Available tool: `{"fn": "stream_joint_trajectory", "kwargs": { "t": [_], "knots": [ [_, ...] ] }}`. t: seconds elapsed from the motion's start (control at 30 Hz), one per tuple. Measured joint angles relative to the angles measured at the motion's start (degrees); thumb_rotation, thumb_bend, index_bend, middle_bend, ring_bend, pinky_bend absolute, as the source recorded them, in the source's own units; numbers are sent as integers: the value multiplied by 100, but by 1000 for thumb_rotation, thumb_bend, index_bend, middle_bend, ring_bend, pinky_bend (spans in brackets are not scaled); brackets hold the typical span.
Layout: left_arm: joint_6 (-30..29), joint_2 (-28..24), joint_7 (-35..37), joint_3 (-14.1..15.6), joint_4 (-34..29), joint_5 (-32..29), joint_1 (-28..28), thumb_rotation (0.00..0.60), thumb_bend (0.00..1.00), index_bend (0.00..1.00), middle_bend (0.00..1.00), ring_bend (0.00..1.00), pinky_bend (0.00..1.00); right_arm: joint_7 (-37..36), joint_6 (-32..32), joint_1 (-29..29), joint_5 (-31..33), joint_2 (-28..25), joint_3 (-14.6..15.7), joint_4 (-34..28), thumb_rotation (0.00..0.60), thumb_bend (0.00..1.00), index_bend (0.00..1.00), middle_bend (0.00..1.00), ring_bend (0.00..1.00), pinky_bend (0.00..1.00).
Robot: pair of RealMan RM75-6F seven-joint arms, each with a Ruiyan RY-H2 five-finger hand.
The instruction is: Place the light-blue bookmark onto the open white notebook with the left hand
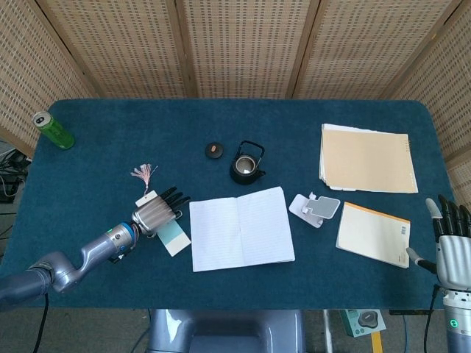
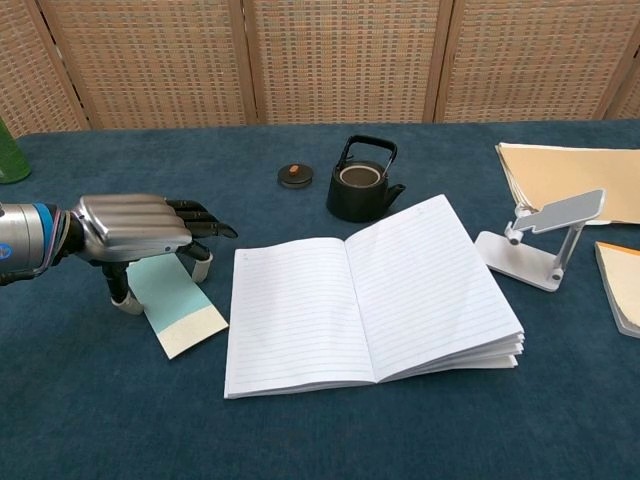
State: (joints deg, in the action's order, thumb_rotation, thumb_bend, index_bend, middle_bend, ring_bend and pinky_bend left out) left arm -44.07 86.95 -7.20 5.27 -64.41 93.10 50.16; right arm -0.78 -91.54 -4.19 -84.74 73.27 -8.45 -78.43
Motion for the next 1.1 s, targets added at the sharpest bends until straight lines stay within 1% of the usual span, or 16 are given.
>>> {"fn": "stream_joint_trajectory", "kwargs": {
  "t": [0.2,0.4,0.6,0.87,1.1],
  "knots": [
    [-120,-97,-28,-14,-105,38,2,600,177,539,0,0,0,-5,-1,1,6,-6,-5,-6,600,117,31,0,0,0],
    [-406,-271,-130,-24,-334,248,37,600,177,527,0,0,0,-12,-4,0,-2,-9,-2,-16,600,117,31,0,0,0],
    [-548,-373,-355,-164,-610,419,218,600,176,506,0,0,0,-47,-43,14,-10,-31,-11,-31,600,118,31,0,0,0],
    [-373,-147,-653,-434,-675,477,602,600,176,496,0,0,0,-133,-33,24,32,-55,-34,-25,600,118,31,0,0,0],
    [-285,227,-814,-523,-580,642,914,600,177,484,0,0,0,-208,1,25,68,-72,-44,-23,600,117,31,0,0,0]
  ]
}}
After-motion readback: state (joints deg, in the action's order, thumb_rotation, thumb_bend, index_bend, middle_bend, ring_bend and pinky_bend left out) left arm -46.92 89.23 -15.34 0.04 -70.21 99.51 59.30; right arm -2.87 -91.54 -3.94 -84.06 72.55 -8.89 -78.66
